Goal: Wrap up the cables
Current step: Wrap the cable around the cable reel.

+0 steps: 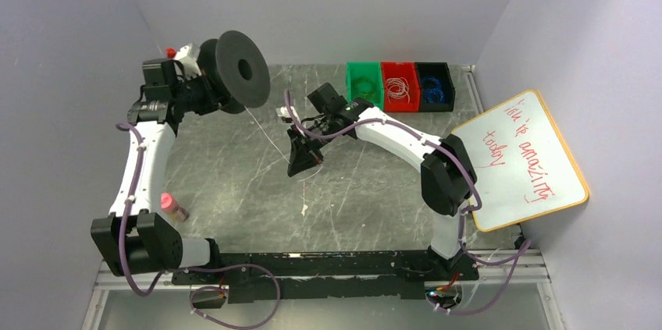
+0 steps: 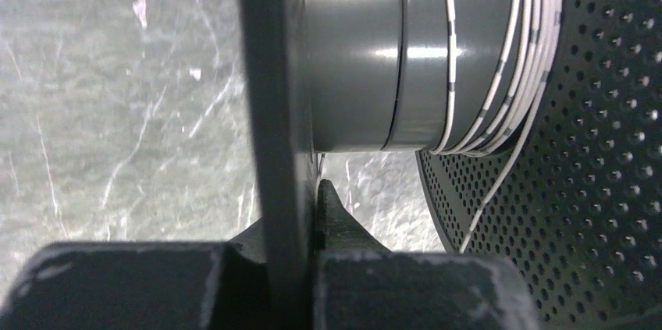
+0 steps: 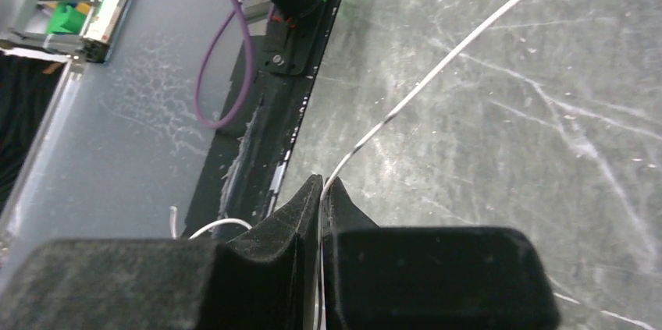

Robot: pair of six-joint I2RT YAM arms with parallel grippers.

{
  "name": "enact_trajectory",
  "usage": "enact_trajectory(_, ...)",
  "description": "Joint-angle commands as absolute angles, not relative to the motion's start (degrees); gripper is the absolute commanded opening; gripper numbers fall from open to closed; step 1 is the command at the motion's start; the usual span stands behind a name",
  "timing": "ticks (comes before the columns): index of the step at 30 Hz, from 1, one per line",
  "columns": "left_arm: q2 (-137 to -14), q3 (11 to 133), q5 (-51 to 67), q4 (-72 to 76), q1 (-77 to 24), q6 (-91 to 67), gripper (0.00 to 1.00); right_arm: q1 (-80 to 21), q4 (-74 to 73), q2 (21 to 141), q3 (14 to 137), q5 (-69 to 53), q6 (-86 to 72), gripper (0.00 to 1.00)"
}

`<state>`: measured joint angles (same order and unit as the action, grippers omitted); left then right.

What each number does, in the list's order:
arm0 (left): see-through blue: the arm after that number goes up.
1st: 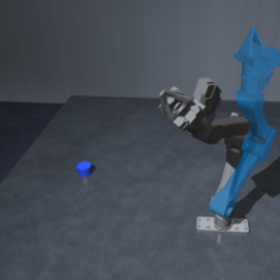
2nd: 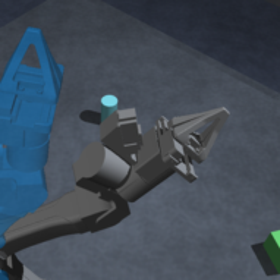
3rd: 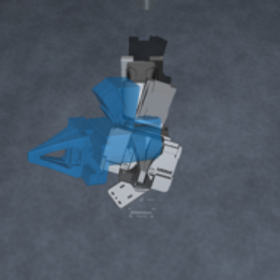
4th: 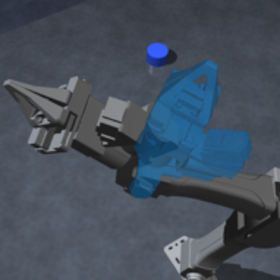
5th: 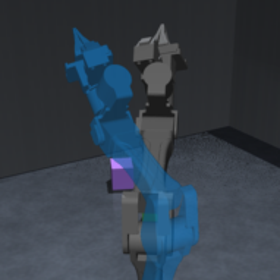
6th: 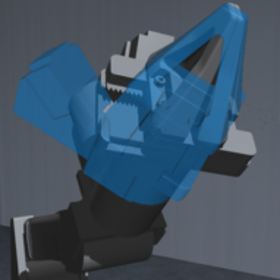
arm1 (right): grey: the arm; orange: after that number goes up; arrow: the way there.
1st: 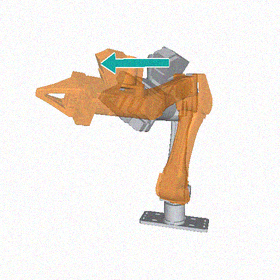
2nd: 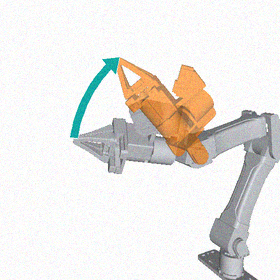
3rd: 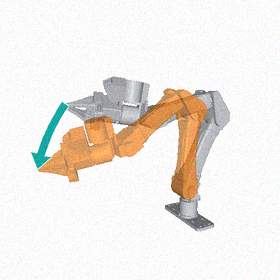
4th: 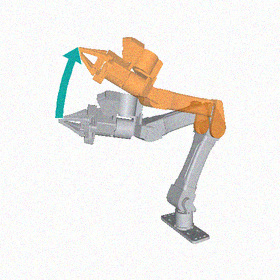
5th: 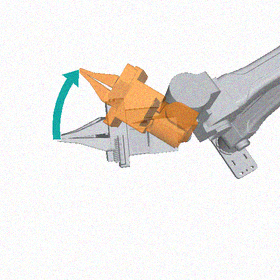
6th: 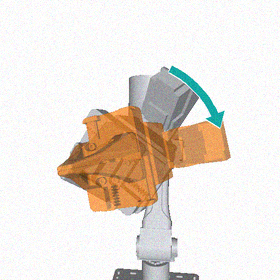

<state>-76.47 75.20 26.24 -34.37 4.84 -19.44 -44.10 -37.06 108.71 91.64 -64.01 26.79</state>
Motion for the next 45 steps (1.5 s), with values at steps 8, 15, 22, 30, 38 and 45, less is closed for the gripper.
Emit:
enact_trajectory(8,-69.25,77.52,45.63,-19.33,9.39,-21.73,0.02,-39.19,-38.00,108.61,89.81,-73.01,22.94,0.09)
enact_trajectory(15,-69.13,75.90,50.27,-16.34,11.73,-23.60,0.02,-36.37,-35.00,106.59,87.47,-74.60,21.23,0.00)
enact_trajectory(22,-68.96,74.10,59.94,-11.65,12.69,-25.02,0.02,-32.56,-23.08,105.72,83.73,-77.92,10.15,0.00)
enact_trajectory(30,-72.58,79.93,68.73,-24.20,12.64,-11.51,0.02,-25.48,-0.82,102.68,76.98,-78.62,-10.98,0.00)
enact_trajectory(38,-74.73,86.42,68.70,-46.01,10.21,12.38,0.02,-22.67,-0.19,99.99,76.32,-77.40,-13.26,0.00)
enact_trajectory(45,-73.20,87.40,62.40,-60.09,5.36,28.83,0.02,-19.72,0.67,99.12,76.32,-74.22,-13.98,0.00)
